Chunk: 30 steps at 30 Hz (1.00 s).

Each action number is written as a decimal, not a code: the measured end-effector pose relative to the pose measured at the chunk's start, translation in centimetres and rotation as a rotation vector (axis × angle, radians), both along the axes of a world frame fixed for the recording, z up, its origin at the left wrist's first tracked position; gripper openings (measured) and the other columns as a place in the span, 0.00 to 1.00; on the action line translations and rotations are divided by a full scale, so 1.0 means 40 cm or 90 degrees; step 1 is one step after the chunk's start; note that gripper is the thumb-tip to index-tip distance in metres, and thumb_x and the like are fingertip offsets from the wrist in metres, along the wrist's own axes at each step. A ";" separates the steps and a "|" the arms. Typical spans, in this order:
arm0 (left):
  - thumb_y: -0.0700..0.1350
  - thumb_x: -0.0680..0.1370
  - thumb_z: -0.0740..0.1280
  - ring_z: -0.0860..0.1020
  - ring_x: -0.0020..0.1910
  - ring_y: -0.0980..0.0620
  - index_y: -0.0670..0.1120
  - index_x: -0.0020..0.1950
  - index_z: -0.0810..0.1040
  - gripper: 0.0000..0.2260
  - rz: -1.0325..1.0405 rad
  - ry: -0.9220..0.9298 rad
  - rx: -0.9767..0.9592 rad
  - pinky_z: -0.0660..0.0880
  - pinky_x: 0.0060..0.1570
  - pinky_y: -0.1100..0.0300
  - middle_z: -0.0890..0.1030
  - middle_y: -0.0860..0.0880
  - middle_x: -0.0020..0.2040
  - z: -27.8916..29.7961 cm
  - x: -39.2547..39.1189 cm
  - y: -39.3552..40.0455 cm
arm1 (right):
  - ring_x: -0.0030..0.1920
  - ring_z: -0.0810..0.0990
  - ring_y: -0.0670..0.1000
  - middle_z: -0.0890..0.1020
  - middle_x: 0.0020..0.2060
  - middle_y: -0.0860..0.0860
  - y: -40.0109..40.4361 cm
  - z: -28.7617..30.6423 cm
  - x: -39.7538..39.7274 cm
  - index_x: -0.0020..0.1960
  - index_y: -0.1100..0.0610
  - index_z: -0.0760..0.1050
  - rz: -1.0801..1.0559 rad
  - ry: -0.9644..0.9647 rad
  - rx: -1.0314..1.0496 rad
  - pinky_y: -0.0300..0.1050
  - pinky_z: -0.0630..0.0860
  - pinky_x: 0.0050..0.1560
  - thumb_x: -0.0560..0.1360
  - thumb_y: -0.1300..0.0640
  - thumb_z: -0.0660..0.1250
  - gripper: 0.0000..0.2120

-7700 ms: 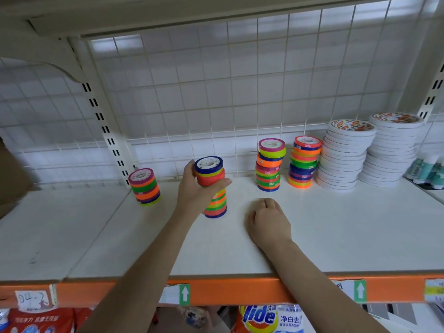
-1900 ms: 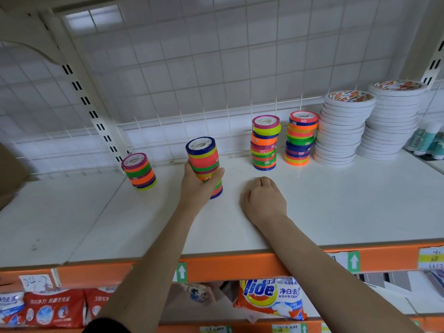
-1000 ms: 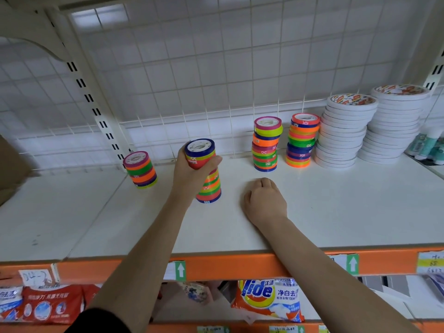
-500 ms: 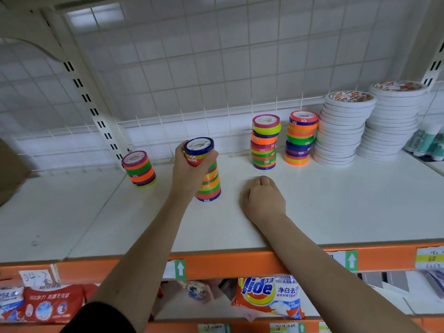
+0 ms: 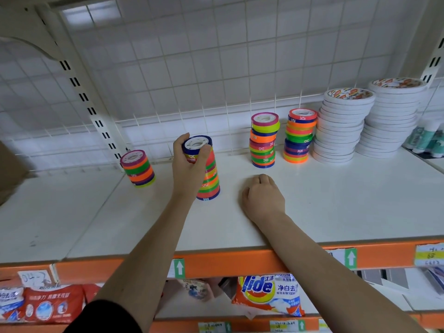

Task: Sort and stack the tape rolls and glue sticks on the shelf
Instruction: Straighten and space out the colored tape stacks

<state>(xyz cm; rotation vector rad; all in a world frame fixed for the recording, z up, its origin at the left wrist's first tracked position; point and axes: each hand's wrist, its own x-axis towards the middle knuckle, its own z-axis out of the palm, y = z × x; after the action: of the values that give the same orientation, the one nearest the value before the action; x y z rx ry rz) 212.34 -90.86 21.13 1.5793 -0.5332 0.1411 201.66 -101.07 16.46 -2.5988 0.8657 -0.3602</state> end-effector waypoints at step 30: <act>0.54 0.66 0.76 0.79 0.51 0.49 0.46 0.57 0.77 0.24 0.043 0.027 0.392 0.76 0.54 0.50 0.81 0.48 0.54 -0.131 0.081 0.082 | 0.69 0.62 0.53 0.68 0.66 0.55 0.003 -0.002 0.003 0.69 0.62 0.65 0.001 0.022 -0.027 0.43 0.63 0.66 0.80 0.54 0.51 0.20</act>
<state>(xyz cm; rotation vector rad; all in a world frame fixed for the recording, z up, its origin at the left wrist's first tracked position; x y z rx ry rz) 215.59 -87.56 15.88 2.1952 -0.5159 -0.0106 201.77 -100.96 16.40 -2.6521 0.8776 -0.3377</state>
